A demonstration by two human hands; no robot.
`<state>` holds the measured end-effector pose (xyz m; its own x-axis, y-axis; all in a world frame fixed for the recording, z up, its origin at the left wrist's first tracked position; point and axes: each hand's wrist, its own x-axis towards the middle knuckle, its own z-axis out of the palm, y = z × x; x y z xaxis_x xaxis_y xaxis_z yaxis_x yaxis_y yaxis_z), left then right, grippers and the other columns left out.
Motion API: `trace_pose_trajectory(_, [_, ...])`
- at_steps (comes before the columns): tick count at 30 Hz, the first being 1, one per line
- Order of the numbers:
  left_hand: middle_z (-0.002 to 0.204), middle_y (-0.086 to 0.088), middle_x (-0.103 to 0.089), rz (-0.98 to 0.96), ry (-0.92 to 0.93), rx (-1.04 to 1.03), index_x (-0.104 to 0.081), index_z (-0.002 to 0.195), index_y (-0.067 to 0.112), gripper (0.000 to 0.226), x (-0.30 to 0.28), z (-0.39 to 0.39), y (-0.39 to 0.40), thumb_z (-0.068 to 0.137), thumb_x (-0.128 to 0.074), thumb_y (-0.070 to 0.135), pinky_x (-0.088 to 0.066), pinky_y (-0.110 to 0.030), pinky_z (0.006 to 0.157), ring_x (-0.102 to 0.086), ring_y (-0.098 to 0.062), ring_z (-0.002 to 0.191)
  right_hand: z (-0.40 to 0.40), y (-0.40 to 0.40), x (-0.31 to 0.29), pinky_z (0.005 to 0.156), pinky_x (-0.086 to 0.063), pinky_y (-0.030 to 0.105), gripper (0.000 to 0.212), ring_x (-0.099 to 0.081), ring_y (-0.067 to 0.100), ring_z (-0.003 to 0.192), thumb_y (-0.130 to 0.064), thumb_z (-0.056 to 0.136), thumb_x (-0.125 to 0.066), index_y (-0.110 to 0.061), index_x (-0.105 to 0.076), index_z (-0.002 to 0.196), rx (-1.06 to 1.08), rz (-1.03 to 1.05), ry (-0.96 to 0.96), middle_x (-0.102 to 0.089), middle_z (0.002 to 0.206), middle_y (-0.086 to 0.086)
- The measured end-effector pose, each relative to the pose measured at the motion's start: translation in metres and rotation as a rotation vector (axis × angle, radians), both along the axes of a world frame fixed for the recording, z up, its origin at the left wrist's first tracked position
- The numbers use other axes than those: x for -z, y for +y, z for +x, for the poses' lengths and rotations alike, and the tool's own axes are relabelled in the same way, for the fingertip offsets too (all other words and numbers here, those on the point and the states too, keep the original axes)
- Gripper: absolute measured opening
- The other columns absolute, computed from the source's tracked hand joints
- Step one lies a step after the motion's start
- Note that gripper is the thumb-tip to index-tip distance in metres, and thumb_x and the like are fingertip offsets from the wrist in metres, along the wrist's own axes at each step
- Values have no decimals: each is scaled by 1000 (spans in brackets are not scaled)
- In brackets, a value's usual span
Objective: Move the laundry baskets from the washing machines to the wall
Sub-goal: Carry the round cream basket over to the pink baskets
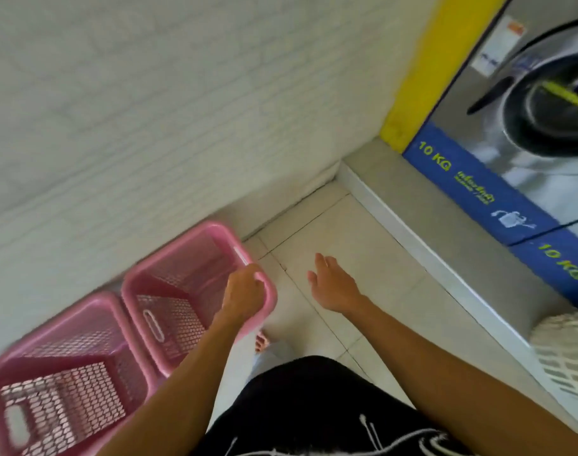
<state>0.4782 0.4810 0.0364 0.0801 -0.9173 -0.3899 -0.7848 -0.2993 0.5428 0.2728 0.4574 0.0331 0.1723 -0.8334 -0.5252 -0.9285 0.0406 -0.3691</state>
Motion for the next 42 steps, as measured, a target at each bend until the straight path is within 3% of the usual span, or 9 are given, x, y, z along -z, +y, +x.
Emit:
trace_pose_trajectory(3, [131,-13,-63,-5,20,130,-62,123,5,35,-10,-58,-5,90,-50,0,-48,-36,103,-61,-28,119,-59,23,-8,110,-39,44,63,-40,35,142,-40,108,-28,-8,-14,160,147,0,-12,-24,162,19])
trace_pose_trajectory(5, [134,-12,-60,-8,-1,241,-61,125,6,36,-16,-104,-6,91,-49,2,-42,-37,109,-56,-27,124,-102,44,-13,111,-37,47,64,-39,36,142,-41,108,-27,-8,-14,161,242,-11,-11,-24,162,19])
trace_pose_trajectory(12, [123,-9,-66,-65,25,523,-63,123,10,36,-33,-278,24,89,-52,5,-43,-23,94,-62,-24,112,-247,137,-22,113,-36,49,65,-39,38,143,-45,107,-26,-21,-1,163,530,5,9,-22,164,18])
trace_pose_trajectory(25, [132,-7,-62,47,1,1009,-62,127,13,42,-27,-521,88,87,-51,7,-44,-30,104,-57,-25,123,-434,279,-31,108,-43,47,66,-51,36,133,-38,107,-33,-11,-7,162,1089,-39,33,-44,152,18])
trace_pose_trajectory(31, [134,-9,-60,91,-43,1150,-60,130,10,41,-7,-615,96,90,-50,7,-42,-34,108,-55,-27,125,-515,309,-10,112,-38,49,65,-44,37,140,-41,107,-32,-13,-8,162,1284,4,23,-36,159,16])
trace_pose_trajectory(35, [111,-8,-65,125,-64,1181,-65,105,12,25,10,-677,89,87,-49,4,-44,-28,92,-60,-28,114,-573,317,6,112,-39,51,65,-44,35,141,-42,107,-33,-16,-10,161,1384,27,-7,-38,159,12])
trace_pose_trajectory(39, [132,-6,-61,184,-101,1177,-62,127,13,41,22,-733,80,89,-49,8,-40,-29,106,-55,-23,125,-628,327,16,111,-39,50,63,-45,34,141,-42,106,-33,-16,-13,160,1458,105,-11,-38,159,10])
trace_pose_trajectory(42, [134,-6,-61,220,-129,1178,-61,128,15,42,26,-776,70,88,-49,9,-40,-31,107,-54,-24,126,-669,330,22,112,-39,50,62,-44,34,141,-42,107,-33,-15,-13,160,1485,132,-4,-38,159,11])
